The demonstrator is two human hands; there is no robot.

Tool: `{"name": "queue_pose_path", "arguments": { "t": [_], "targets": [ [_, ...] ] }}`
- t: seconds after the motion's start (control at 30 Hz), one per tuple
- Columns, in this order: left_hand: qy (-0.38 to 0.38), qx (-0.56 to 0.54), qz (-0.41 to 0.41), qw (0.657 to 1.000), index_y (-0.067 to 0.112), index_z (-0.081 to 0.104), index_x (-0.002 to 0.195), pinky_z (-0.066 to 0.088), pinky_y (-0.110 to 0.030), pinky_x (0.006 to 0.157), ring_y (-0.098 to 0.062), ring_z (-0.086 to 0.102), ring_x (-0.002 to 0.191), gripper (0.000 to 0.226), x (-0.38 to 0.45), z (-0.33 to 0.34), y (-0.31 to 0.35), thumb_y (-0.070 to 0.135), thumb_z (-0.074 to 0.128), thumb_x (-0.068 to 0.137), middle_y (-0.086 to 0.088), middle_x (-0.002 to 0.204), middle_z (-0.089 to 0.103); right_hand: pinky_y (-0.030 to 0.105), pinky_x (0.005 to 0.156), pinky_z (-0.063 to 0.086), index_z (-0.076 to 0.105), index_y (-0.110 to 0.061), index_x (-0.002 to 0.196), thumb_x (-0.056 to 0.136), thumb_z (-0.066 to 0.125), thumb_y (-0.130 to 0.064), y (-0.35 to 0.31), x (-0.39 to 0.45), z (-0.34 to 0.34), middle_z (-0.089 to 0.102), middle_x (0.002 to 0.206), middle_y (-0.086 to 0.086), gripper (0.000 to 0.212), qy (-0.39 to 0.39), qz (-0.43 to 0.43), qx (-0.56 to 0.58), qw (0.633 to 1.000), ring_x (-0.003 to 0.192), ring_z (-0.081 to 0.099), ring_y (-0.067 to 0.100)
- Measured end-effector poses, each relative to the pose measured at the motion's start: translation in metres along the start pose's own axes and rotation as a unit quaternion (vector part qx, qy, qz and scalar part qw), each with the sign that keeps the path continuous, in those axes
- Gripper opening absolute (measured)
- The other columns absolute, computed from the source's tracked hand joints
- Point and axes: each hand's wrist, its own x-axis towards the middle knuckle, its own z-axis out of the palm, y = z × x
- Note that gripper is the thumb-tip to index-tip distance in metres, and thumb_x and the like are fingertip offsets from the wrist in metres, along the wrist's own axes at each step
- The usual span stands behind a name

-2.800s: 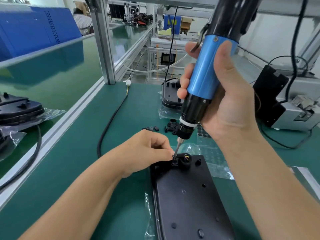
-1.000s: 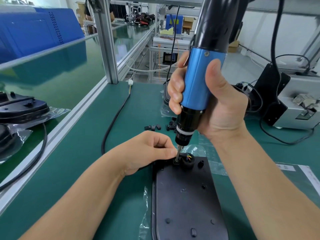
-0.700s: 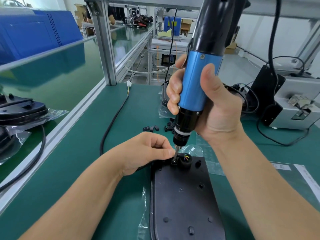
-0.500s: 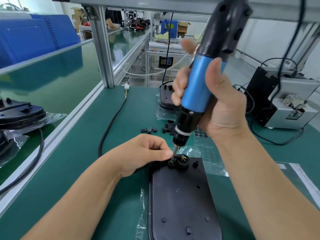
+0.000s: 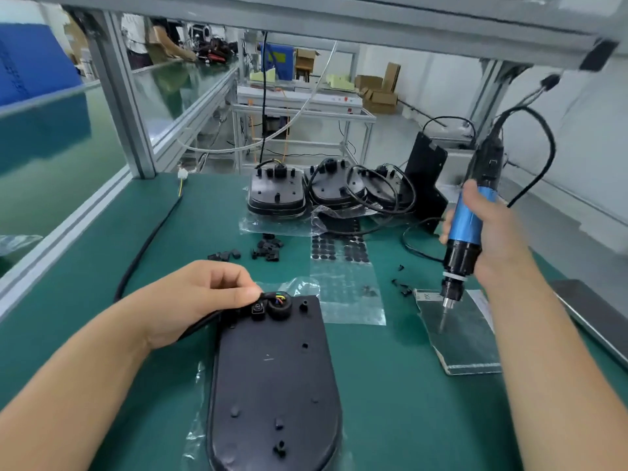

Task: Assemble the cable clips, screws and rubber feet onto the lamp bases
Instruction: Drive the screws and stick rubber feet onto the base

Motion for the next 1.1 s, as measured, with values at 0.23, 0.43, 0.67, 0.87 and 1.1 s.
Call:
{"name": "queue_pose_path", "arguments": {
  "t": [0.23, 0.43, 0.67, 0.87, 1.1],
  "targets": [
    [0.028, 0.114, -0.008, 0.993, 0.024, 0.076, 0.091, 0.047, -0.042, 0.095, -0.014, 0.067, 0.09, 0.021, -0.006, 0.002, 0.012, 0.039, 0.073, 0.075, -0.006, 0.096, 0.074, 0.026, 0.053, 0.05, 0.053, -0.021, 0.095, 0.093, 0.061, -0.041, 0.01, 0.007, -0.023, 0.057, 0.065, -0.001, 0.022, 0.023, 0.025, 0.012, 0.999, 0.053, 0.053, 0.013],
    [0.085, 0.3, 0.028, 0.95, 0.038, 0.071, 0.096, 0.044, -0.013, 0.078, 0.012, 0.062, 0.088, 0.02, 0.013, 0.033, 0.046, 0.047, 0.07, 0.079, 0.022, 0.089, 0.072, 0.03, 0.062, 0.052, 0.051, -0.019, 0.111, 0.095, 0.052, -0.05, 0.016, 0.005, -0.029, 0.06, 0.081, 0.004, 0.034, 0.089, 0.029, -0.095, 0.991, 0.063, 0.057, 0.015],
    [-0.06, 0.489, 0.002, 0.87, 0.024, 0.05, 0.138, 0.036, -0.023, 0.096, -0.014, 0.05, 0.125, 0.059, 0.1, 0.082, 0.068, 0.048, 0.064, 0.086, 0.006, 0.14, 0.052, 0.042, 0.078, 0.044, 0.055, -0.003, 0.098, 0.097, 0.04, -0.046, 0.018, -0.001, -0.03, 0.058, 0.105, 0.022, 0.046, 0.269, -0.047, -0.433, 0.859, 0.095, 0.053, 0.035],
    [-0.091, 0.529, -0.066, 0.841, 0.022, 0.016, 0.155, 0.025, -0.041, 0.115, -0.025, 0.021, 0.146, 0.095, 0.143, 0.083, 0.064, 0.062, 0.062, 0.082, -0.004, 0.162, 0.014, 0.031, 0.092, 0.038, 0.061, -0.005, 0.12, 0.094, 0.054, -0.011, 0.017, -0.019, 0.003, 0.057, 0.111, 0.009, 0.027, 0.242, -0.292, -0.388, 0.84, 0.108, 0.052, 0.026],
    [-0.142, 0.563, -0.088, 0.81, 0.023, 0.0, 0.155, 0.017, -0.049, 0.118, -0.029, 0.0, 0.149, 0.109, 0.134, 0.089, 0.055, 0.073, 0.056, 0.076, -0.006, 0.163, -0.007, 0.029, 0.096, 0.045, 0.061, -0.024, 0.127, 0.092, 0.062, -0.021, 0.041, -0.005, 0.045, 0.061, 0.126, -0.001, 0.035, -0.219, -0.064, -0.595, 0.771, 0.111, 0.058, 0.015]
  ]
}}
